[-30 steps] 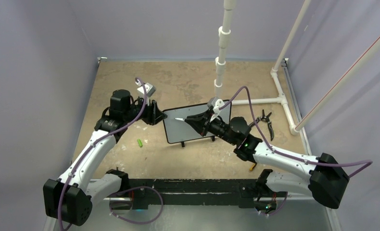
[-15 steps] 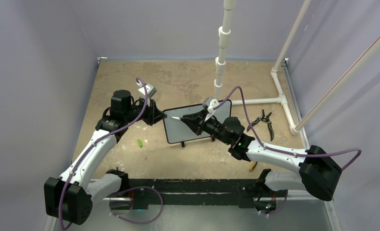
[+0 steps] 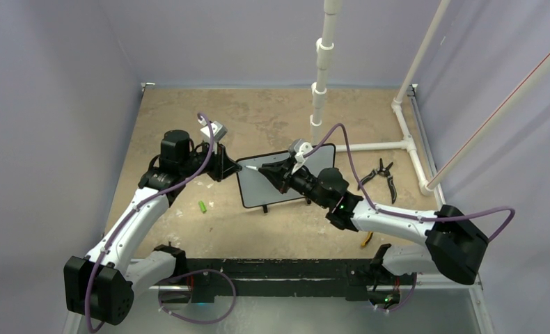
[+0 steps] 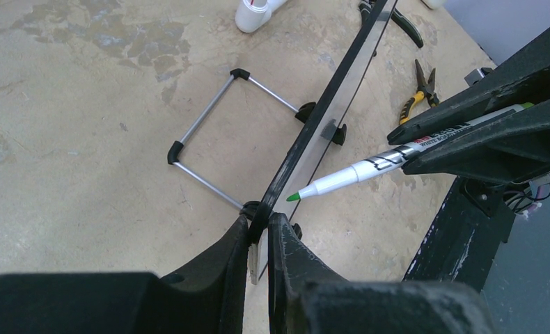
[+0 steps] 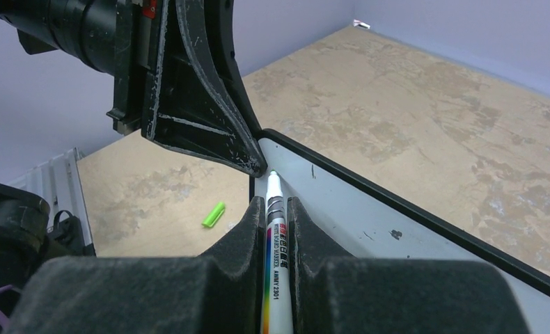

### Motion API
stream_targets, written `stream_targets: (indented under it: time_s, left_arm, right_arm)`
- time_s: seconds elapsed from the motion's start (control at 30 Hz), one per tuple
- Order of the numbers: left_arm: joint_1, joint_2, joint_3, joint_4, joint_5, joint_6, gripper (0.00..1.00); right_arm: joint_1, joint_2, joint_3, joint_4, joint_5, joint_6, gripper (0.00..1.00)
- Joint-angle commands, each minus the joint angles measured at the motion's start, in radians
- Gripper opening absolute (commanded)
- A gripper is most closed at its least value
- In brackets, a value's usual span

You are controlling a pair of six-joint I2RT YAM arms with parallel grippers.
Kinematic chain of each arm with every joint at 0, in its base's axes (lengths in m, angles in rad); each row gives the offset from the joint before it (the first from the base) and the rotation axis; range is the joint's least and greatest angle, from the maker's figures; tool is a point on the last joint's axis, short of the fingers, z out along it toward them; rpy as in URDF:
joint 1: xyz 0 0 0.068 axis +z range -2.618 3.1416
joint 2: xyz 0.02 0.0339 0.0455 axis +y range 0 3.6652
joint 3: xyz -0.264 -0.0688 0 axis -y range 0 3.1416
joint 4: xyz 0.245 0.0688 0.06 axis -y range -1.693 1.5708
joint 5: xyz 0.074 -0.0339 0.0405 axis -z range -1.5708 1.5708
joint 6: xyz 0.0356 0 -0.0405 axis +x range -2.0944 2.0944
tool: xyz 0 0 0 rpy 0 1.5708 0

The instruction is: Write a sentence on the whiteboard

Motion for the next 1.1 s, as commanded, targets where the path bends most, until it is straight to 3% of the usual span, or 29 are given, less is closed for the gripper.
stream_targets:
  time_s: [0.0, 1.07]
  left_arm:
    - [0.006, -0.004, -0.011, 0.049, 0.002, 0.002, 0.0]
    - [0.006, -0.021, -0.009, 0.047, -0.013, 0.009, 0.0]
  right_arm:
    - [0.008, 0.008, 0.04, 0.051, 0.052, -0.025, 0.0]
    - [0.061, 0.028, -0.023, -0.019, 0.157, 0.024, 0.0]
